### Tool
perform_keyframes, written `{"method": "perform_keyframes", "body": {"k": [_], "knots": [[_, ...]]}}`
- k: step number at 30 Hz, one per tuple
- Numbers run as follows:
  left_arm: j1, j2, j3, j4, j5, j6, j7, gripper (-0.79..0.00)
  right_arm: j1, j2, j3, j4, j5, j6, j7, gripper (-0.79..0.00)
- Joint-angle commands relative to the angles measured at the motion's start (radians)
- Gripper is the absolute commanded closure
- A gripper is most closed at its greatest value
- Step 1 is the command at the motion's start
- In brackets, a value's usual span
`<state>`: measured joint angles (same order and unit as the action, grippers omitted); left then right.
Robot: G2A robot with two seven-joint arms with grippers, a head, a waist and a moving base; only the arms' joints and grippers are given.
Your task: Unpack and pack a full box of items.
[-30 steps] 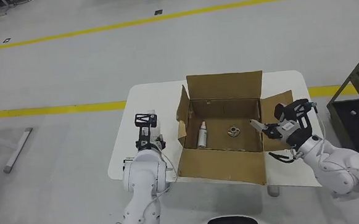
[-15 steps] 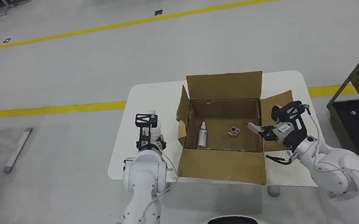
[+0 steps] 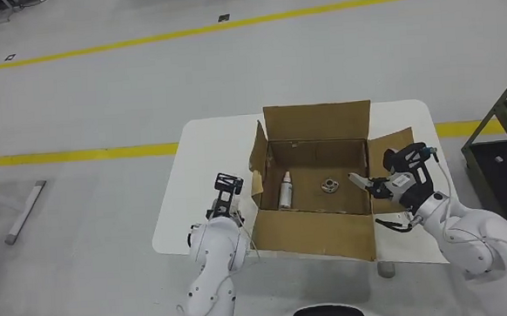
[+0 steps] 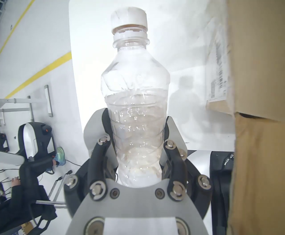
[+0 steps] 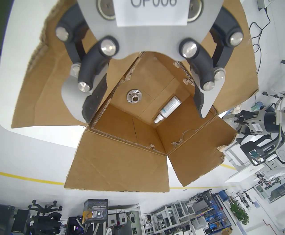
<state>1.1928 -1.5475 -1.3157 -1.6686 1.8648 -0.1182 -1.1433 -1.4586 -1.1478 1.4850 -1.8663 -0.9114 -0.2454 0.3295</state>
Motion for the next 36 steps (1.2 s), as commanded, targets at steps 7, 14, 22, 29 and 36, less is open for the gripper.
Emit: {"method": "perform_keyframes", "body": {"k": [7,14,22,29,36], "knots": [[-0.064,-0.006,-0.013,0.179,-0.052,0.050,-0.044,0.000,0.000,0.000,0.000,0.000,0.000,0.000,0.000,-0.785],[-0.120,-0.012,-0.016,0.285,-0.106,0.095,-0.047,0.000,0.000,0.000,0.000,0.000,0.000,0.000,0.000,-0.785],[-0.155,-0.017,0.000,0.357,-0.131,0.131,-0.041,-0.785,0.000,0.000,0.000,0.000,0.000,0.000,0.000,-0.785],[-0.173,-0.020,0.022,0.369,-0.121,0.142,-0.044,-0.785,0.000,0.000,0.000,0.000,0.000,0.000,0.000,-0.785],[-0.163,-0.018,0.009,0.307,-0.098,0.186,-0.055,-0.785,0.012,0.000,0.013,0.000,0.050,-0.007,0.011,-0.785]]}}
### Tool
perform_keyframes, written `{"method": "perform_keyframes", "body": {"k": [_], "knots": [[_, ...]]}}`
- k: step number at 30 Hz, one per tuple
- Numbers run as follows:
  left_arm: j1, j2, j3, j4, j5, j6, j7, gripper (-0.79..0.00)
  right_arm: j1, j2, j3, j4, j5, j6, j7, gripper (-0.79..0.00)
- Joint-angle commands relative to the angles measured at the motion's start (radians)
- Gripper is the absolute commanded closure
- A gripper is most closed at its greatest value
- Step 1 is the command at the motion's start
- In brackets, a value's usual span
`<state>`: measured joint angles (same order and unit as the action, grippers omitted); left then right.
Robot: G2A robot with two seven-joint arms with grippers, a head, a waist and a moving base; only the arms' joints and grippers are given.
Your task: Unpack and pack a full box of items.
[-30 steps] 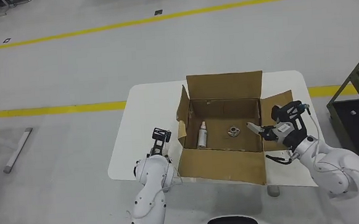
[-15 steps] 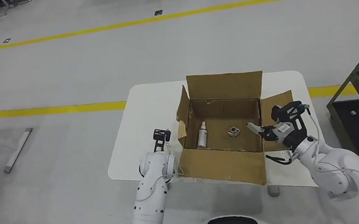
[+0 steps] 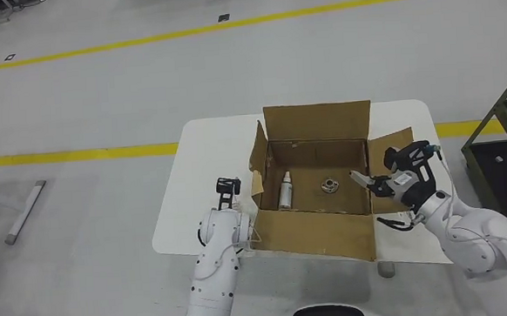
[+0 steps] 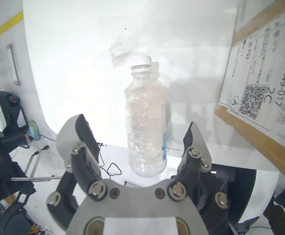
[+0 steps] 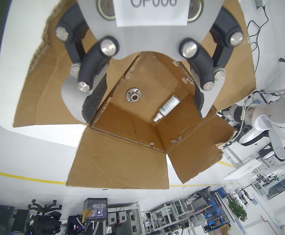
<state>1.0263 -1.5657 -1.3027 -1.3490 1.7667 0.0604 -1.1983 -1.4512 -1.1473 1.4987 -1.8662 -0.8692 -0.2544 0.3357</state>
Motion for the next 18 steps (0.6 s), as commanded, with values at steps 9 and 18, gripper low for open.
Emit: {"method": "perform_keyframes", "body": {"k": [9,18], "knots": [[0.040,0.008,-0.051,-0.301,0.018,0.025,-0.053,-0.785,0.072,-0.010,-0.071,0.018,0.040,0.058,0.051,-0.785],[-0.019,0.007,-0.053,-0.581,-0.080,-0.042,0.016,-0.462,0.097,-0.012,-0.095,0.057,0.023,0.051,0.037,-0.785]]}}
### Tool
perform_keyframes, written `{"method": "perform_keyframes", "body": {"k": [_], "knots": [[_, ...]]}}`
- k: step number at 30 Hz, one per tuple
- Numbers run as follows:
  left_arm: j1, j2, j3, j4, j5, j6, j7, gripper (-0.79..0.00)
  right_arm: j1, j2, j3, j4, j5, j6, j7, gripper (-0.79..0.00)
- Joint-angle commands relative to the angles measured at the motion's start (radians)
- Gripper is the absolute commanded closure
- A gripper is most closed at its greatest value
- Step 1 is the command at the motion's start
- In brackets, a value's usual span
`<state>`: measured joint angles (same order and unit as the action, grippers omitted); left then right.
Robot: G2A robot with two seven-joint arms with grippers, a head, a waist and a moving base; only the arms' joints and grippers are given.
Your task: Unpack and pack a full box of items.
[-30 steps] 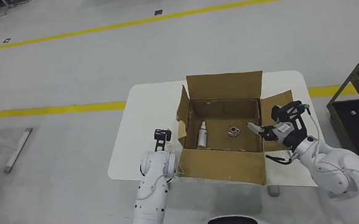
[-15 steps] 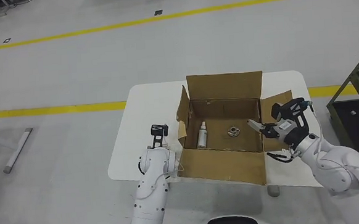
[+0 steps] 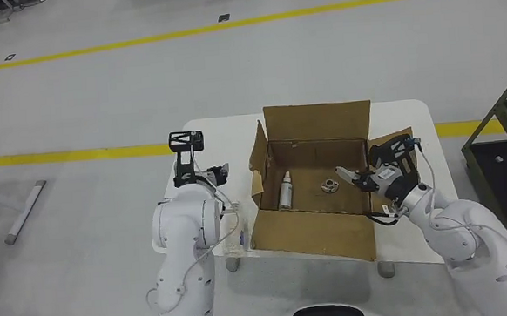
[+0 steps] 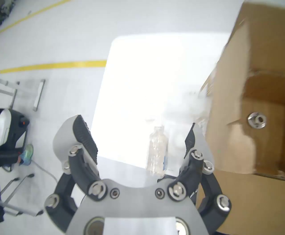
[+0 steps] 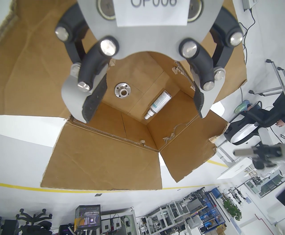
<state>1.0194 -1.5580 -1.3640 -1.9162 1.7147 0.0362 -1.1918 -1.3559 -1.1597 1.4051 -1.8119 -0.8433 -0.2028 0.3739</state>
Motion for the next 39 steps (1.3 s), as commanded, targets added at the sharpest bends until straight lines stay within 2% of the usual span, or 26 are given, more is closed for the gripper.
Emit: {"method": "perform_keyframes", "body": {"k": [1,2,3,4,5,6,10,12,16,20,23,39], "knots": [[-0.023,-0.003,0.016,-0.022,-0.063,-0.028,0.012,-0.289,0.003,0.000,-0.002,0.006,-0.006,-0.001,-0.003,-0.785],[-0.035,-0.004,0.023,-0.025,-0.091,-0.035,0.012,-0.197,0.004,0.000,-0.002,0.008,-0.010,0.002,-0.004,-0.785],[-0.047,-0.006,0.038,-0.024,-0.122,-0.051,0.020,-0.018,0.004,0.000,-0.002,0.008,-0.012,0.003,-0.005,-0.714],[-0.057,-0.007,0.049,-0.018,-0.140,-0.063,0.027,0.000,0.003,0.000,-0.002,0.009,-0.014,0.005,-0.007,-0.573],[-0.062,-0.008,0.060,-0.009,-0.153,-0.070,0.032,0.000,0.002,0.000,-0.001,0.009,-0.017,0.007,-0.008,-0.391],[-0.071,-0.010,0.079,0.010,-0.168,-0.078,0.043,0.000,-0.002,0.000,0.001,0.009,-0.023,0.012,-0.012,-0.323],[-0.096,-0.017,0.143,0.079,-0.206,-0.088,0.085,0.000,-0.023,0.001,0.014,0.002,-0.023,0.029,-0.026,-0.182],[-0.105,-0.020,0.166,0.118,-0.222,-0.089,0.091,0.000,-0.036,0.001,0.022,-0.003,-0.022,0.039,-0.031,-0.151],[-0.130,-0.023,0.196,0.225,-0.215,-0.091,0.088,0.000,-0.055,0.002,0.035,-0.015,-0.022,0.049,-0.035,0.000],[-0.154,-0.023,0.204,0.353,-0.176,-0.071,0.113,0.000,-0.065,0.002,0.038,-0.022,-0.027,0.046,-0.032,0.000],[-0.173,-0.023,0.197,0.415,-0.159,-0.057,0.138,0.000,-0.066,0.002,0.031,-0.020,-0.026,0.044,-0.022,0.000],[-0.181,-0.016,0.157,0.533,-0.103,0.002,0.156,0.000,-0.042,-0.001,-0.006,0.028,-0.074,0.101,0.053,0.000]]}}
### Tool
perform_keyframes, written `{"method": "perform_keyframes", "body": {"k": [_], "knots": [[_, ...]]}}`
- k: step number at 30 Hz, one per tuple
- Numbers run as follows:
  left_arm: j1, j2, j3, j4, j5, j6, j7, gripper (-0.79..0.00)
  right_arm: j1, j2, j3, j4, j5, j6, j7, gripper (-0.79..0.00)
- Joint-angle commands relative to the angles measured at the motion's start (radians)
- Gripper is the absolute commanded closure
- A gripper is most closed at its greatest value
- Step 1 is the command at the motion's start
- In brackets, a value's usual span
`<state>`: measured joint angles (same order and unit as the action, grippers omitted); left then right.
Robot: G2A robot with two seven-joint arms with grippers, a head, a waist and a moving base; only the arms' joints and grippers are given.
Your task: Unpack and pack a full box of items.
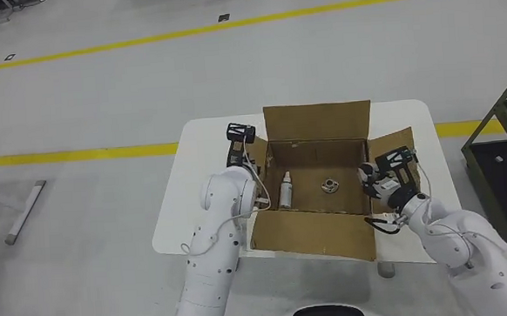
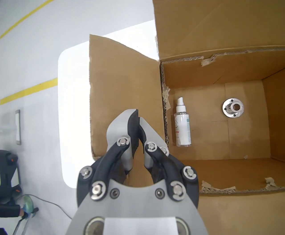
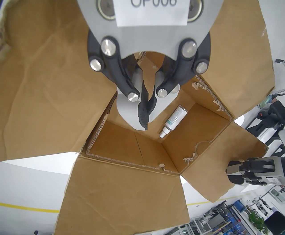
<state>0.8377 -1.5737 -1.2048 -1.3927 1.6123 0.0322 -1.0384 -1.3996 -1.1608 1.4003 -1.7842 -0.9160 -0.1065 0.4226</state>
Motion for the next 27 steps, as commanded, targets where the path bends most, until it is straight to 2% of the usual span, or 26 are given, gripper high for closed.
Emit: {"method": "perform_keyframes", "body": {"k": [1,8,10,11,16,19,27], "knots": [[0.001,-0.001,-0.009,0.019,-0.016,0.017,-0.002,0.000,0.002,0.000,-0.002,-0.001,-0.002,0.008,0.007,0.000],[-0.001,-0.003,-0.011,0.056,-0.026,0.047,0.000,0.000,0.008,-0.001,0.000,0.005,0.000,0.027,0.042,0.000],[-0.010,-0.005,-0.013,0.062,-0.035,0.061,-0.003,-0.348,0.011,-0.003,0.003,-0.005,0.042,0.038,0.045,0.000],[-0.011,-0.005,-0.011,0.059,-0.029,0.060,0.000,-0.785,0.012,-0.004,0.004,-0.013,0.063,0.036,0.043,0.000],[-0.006,-0.003,-0.003,0.001,0.020,0.063,0.025,-0.785,0.039,-0.008,0.006,-0.048,0.191,0.036,0.091,0.000],[0.011,0.002,0.007,-0.044,0.092,0.060,0.058,-0.785,0.075,-0.013,-0.032,-0.031,0.208,0.060,0.135,0.000],[0.059,0.007,-0.028,-0.146,0.158,0.131,0.083,-0.785,0.200,-0.041,-0.167,0.119,0.278,0.152,0.170,0.000]]}}
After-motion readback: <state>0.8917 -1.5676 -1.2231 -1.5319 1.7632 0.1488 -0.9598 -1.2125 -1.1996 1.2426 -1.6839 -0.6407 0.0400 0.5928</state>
